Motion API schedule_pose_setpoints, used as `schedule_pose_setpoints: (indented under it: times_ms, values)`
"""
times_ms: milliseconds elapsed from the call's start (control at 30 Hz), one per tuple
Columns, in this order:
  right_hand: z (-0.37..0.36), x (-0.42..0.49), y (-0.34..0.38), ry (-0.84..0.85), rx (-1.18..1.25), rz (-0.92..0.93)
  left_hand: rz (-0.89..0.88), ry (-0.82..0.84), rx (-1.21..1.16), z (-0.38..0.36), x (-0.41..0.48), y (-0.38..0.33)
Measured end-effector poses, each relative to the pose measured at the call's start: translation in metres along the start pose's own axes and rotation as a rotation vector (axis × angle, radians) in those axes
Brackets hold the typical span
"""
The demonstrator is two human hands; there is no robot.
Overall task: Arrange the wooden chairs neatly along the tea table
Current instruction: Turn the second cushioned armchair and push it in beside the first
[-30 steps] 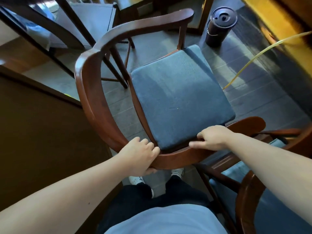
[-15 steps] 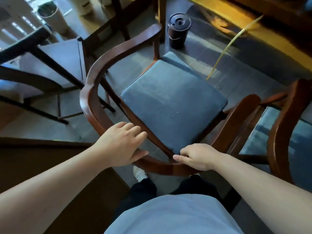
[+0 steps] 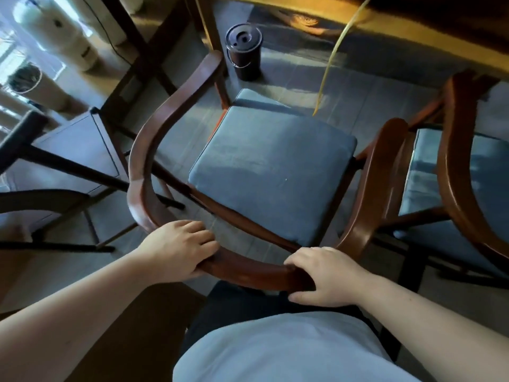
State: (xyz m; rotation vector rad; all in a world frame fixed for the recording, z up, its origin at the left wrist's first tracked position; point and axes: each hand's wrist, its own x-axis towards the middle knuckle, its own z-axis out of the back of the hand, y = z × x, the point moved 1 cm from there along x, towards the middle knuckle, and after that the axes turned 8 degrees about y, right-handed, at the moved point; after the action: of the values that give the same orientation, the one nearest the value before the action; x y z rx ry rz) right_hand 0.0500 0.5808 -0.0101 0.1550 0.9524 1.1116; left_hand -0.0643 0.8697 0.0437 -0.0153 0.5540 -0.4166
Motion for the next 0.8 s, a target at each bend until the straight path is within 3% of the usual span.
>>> schedule_pose_setpoints:
  times_ms: [167,367,500,800]
  values:
    - [-0.012,0.011,0.046,-0.229,0.089,0.028,-0.117,-0.057,-0.027,-0.004,-0.002,0.006]
    - [-0.023,0.041,0.1,-0.518,0.09,-0.117,-0.145,-0.09,0.013,-0.013,-0.012,0.048]
    - [-0.031,0.058,0.121,-0.615,0.082,-0.279,-0.181,-0.103,0.03,-0.022,-0.01,0.058]
    - [-0.022,0.072,0.121,-0.786,0.053,-0.369,-0.276,-0.144,0.072,-0.013,0.006,0.079]
